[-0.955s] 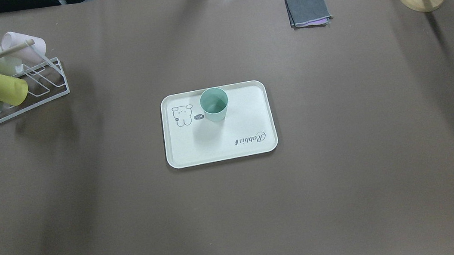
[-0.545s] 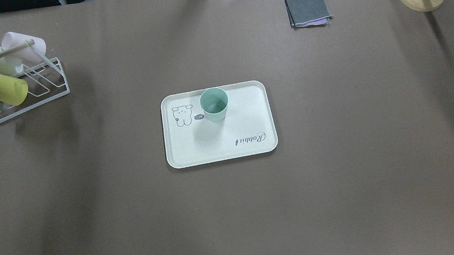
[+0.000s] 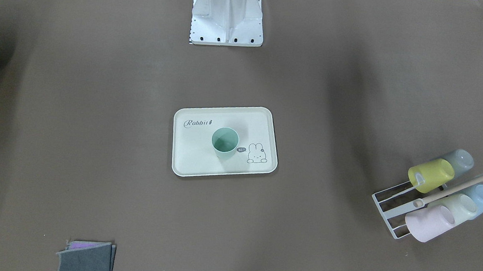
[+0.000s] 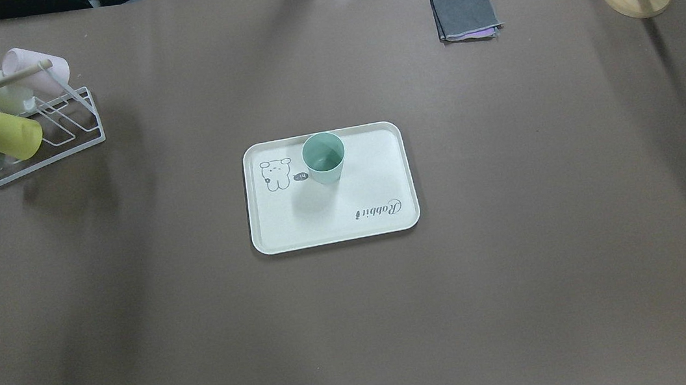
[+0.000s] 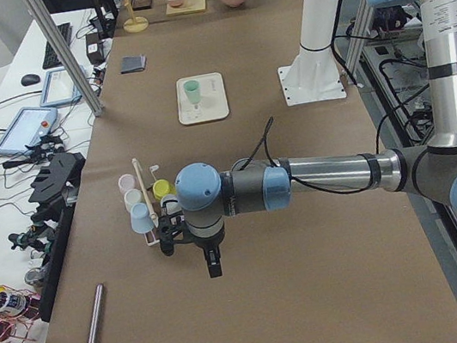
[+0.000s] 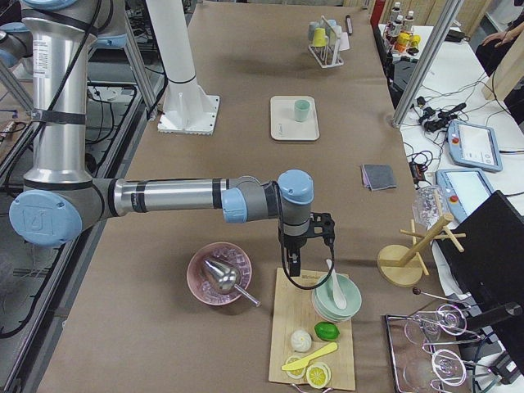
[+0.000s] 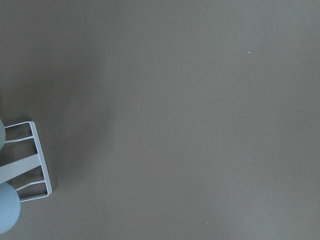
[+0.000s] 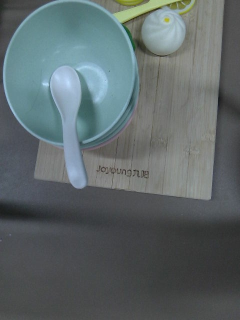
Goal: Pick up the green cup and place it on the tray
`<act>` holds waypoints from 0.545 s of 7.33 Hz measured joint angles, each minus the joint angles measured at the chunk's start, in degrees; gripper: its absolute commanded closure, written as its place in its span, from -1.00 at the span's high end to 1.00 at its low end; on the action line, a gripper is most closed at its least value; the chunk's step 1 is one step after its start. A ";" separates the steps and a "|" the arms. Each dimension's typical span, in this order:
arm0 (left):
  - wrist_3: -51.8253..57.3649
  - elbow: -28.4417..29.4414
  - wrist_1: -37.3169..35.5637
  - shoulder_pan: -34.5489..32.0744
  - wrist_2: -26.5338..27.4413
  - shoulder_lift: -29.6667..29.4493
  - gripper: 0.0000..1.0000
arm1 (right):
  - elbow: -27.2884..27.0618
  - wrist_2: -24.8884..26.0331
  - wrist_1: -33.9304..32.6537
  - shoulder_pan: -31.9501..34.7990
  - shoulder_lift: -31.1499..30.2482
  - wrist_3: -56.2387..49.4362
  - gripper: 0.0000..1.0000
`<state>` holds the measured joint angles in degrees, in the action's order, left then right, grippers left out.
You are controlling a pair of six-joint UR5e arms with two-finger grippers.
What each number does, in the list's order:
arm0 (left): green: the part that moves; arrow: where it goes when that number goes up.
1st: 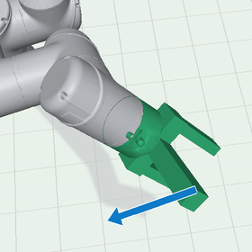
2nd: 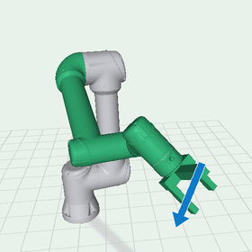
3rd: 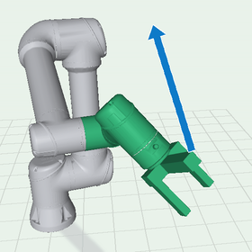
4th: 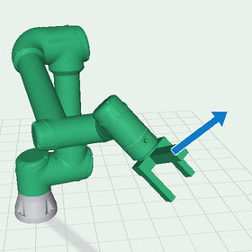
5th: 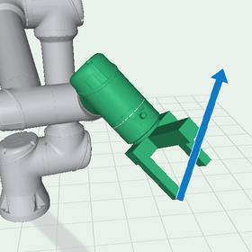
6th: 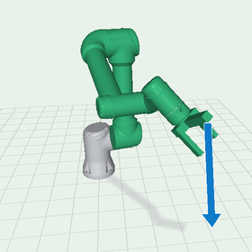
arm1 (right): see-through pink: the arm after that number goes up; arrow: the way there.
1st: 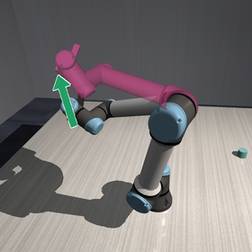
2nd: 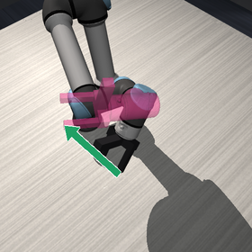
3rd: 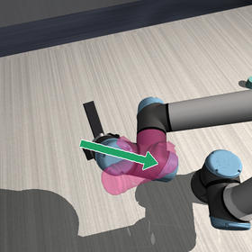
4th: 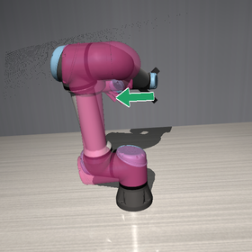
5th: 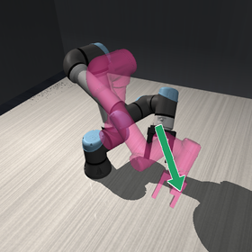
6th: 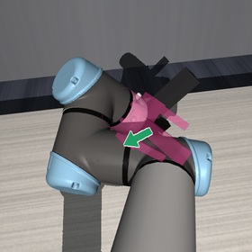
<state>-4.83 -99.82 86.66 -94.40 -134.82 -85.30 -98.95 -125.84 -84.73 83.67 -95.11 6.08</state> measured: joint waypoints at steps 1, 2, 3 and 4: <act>0.00 0.08 0.00 0.00 0.00 0.03 0.99 | -0.01 0.04 0.02 0.00 -0.07 0.04 1.00; 0.00 0.14 0.00 0.00 0.02 0.03 0.99 | -0.01 0.06 0.08 0.00 -0.19 0.06 1.00; 0.00 0.14 0.00 0.00 0.06 0.00 0.99 | -0.03 0.06 0.16 0.00 -0.32 0.09 1.00; -0.02 0.15 0.00 0.00 0.08 -0.03 0.99 | -0.05 0.07 0.22 0.00 -0.38 0.12 1.00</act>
<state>-4.85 -99.67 86.66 -94.39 -134.75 -85.33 -99.00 -125.77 -84.51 83.67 -95.49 6.21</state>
